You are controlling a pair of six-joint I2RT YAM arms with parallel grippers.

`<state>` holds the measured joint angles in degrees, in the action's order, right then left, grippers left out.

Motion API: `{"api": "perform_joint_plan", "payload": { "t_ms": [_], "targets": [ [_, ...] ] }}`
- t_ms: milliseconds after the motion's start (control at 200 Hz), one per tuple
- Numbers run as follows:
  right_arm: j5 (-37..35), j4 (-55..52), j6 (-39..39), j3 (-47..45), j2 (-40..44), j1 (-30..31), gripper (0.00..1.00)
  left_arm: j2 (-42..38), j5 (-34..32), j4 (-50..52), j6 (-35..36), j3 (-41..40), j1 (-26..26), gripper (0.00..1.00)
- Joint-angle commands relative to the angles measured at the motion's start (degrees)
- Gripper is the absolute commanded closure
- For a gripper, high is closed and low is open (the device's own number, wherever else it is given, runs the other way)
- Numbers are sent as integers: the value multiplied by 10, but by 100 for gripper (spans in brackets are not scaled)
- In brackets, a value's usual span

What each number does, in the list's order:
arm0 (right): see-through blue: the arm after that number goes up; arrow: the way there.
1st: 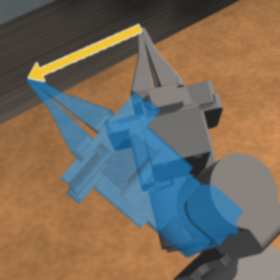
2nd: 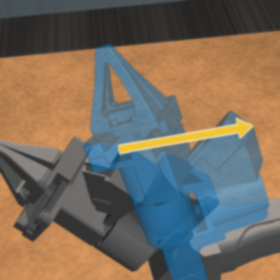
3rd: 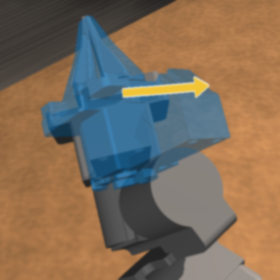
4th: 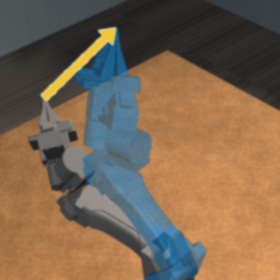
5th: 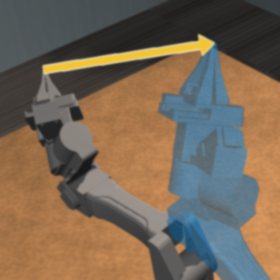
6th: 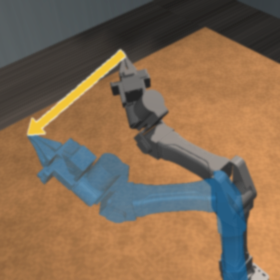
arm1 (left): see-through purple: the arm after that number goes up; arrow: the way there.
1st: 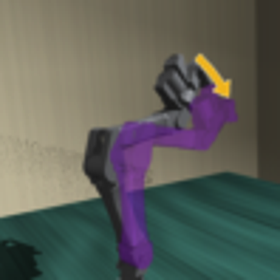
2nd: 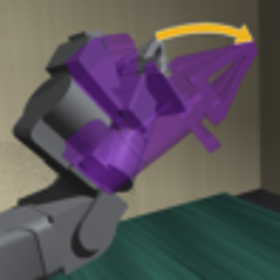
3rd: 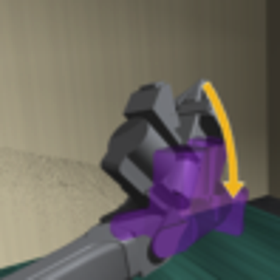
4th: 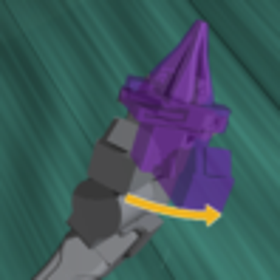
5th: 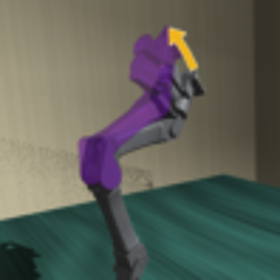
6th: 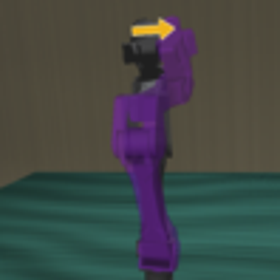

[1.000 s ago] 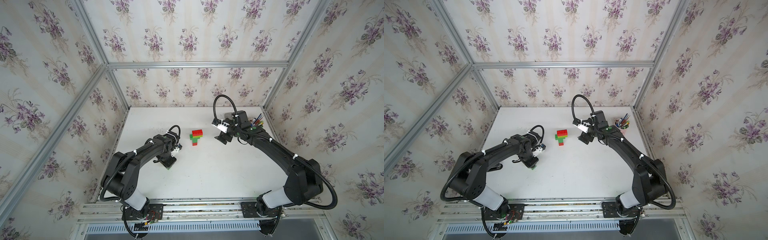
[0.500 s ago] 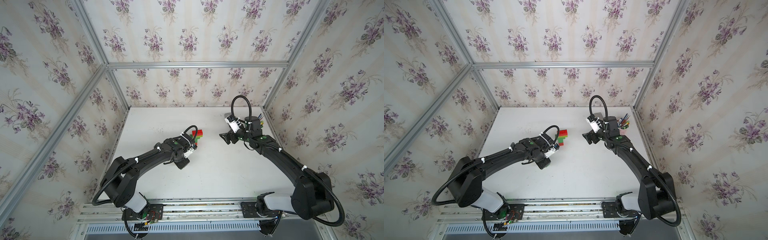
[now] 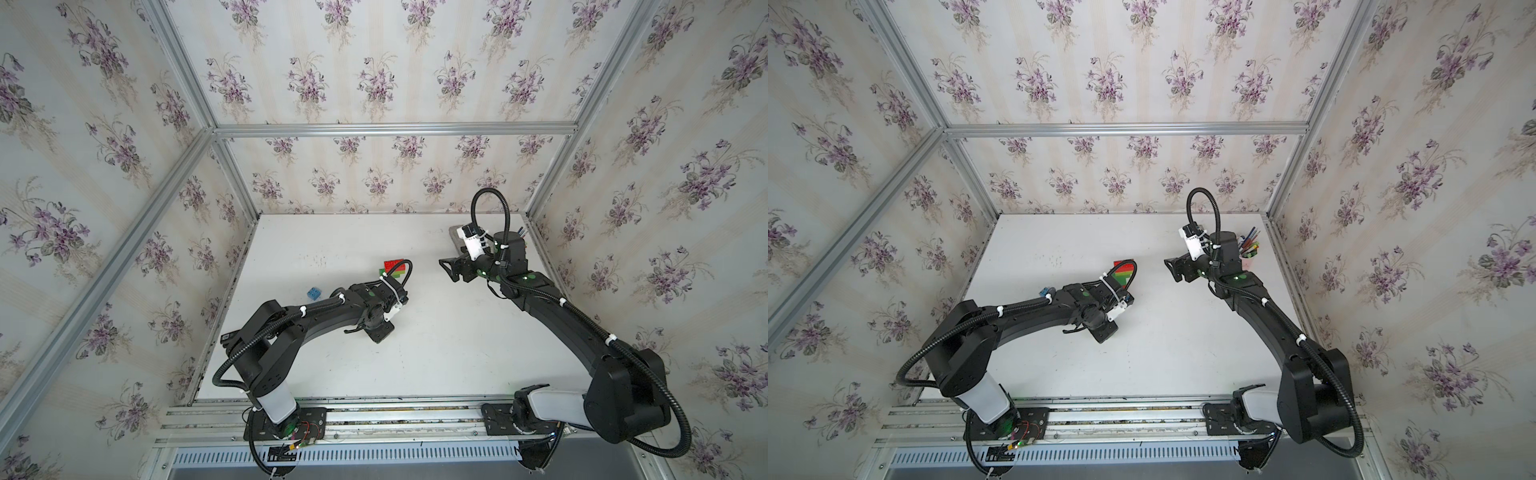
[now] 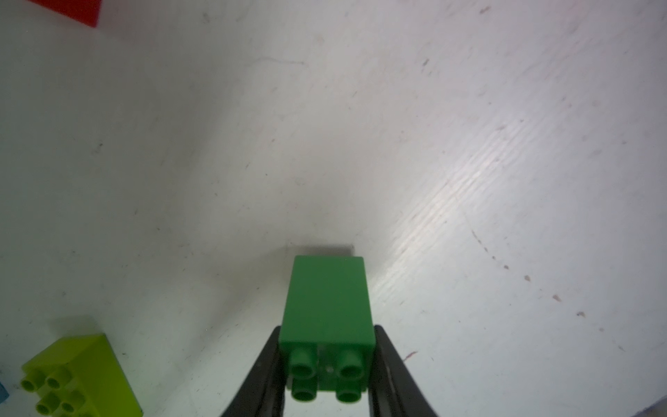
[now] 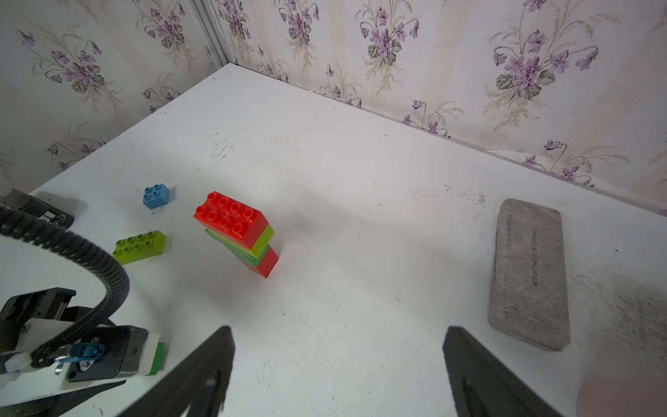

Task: Assemble a spoon with lego
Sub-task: Place the lego brick at the center of the board, then pick up the lego brick from the center of the board.

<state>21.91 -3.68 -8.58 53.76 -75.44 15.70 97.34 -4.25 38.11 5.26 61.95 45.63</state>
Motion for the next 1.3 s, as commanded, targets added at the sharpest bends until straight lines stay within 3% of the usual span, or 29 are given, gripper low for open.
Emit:
{"api": "perform_joint_plan", "payload": {
  "t_ms": [0,245,500,670,914,1294],
  "targets": [
    [6,14,7,-4,0,-1,7,3,2,0,-13,-2,1,58],
    [3,11,-6,-13,13,-1,7,-3,12,-15,-32,-9,1,50],
    [5,9,-16,-16,19,-3,7,-9,24,-44,-60,-22,-1,51],
    [8,11,-21,-20,20,-5,7,-6,42,-55,-84,-36,1,57],
    [21,18,-26,-18,10,-9,7,-49,14,-89,-103,-76,1,56],
    [32,22,-22,-14,4,-12,8,-36,10,-127,-112,-88,1,58]
  ]
}}
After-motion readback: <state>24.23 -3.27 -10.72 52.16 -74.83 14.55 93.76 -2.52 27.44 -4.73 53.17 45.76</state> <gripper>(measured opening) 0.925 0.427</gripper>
